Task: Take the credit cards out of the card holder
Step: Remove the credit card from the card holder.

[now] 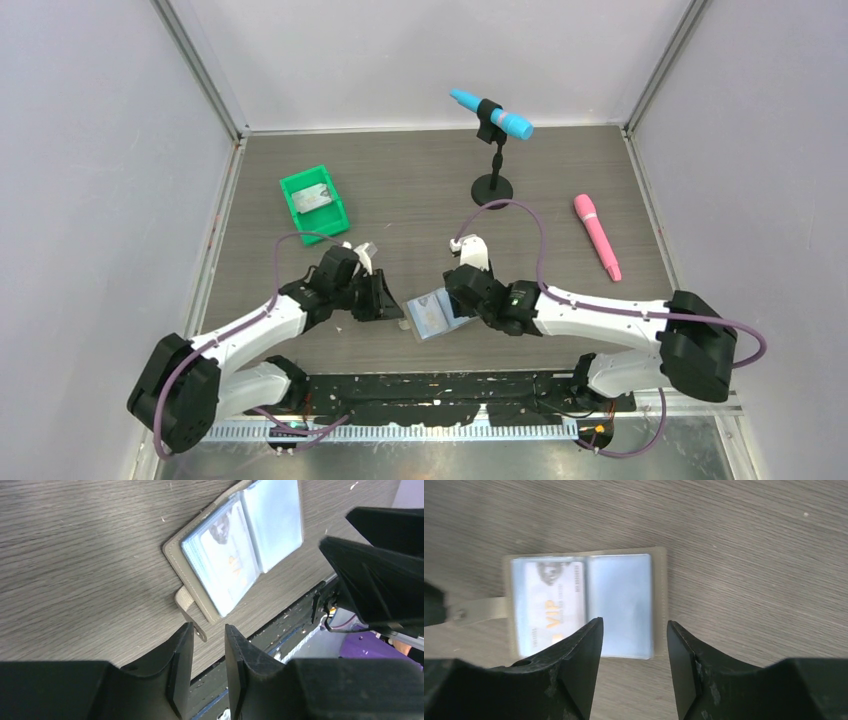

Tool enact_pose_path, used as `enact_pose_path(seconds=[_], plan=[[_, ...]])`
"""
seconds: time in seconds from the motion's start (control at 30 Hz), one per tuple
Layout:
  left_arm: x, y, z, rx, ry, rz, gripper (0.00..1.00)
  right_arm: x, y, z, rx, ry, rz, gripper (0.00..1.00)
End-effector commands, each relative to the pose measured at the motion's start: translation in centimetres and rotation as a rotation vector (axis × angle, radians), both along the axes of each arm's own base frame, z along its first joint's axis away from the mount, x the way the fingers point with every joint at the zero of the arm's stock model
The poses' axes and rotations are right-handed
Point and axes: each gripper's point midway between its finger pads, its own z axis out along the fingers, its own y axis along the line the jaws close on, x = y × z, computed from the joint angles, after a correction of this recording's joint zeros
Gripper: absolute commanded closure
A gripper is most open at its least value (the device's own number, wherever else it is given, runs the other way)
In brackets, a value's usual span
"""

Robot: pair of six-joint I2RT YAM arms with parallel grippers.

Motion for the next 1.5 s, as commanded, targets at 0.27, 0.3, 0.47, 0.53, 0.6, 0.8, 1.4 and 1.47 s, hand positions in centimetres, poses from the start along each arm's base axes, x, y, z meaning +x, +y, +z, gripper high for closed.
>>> enact_pose_path(seconds=[0.27,0.3,0.47,0.53,0.6,0.8,1.4,1.47], plan=[[0.3,-0.7,-1.7,0.047,0.027,-0.034,0.63,-1.1,7.4,3.4,0.249,0.009,0.214,0.36],[0.3,-0.9,-2.0,0.044,0.037,-0.038,0.63,-1.0,7.7,3.0,0.239,0.013,0.218,0.35],[0.1,-1.3,-2.8,0.031,0.071,-0.043,0.69,-1.3,8.7,1.2,0.185,0.034,0.231,0.31],[0.0,-1.2,-2.8,0.032,0.070,-0.041,0.77,-1.4,9.1,0.6,0.169,0.040,0.236,0.31],[0.0,-1.2,-2.8,0.034,0.069,-0.039,0.87,-1.5,9.3,-0.2,0.147,0.050,0.236,0.31],[-0.2,-1.1,-2.7,0.035,0.072,-0.041,1.00,-1.5,9.3,-1.6,0.103,0.057,0.226,0.31],[-0.4,-0.8,-2.8,0.037,0.072,-0.036,1.00,-1.8,9.4,-3.0,0.088,0.081,0.222,0.29],[-0.4,-0.8,-2.9,0.039,0.072,-0.035,1.00,-1.8,9.5,-3.2,0.084,0.085,0.223,0.27]])
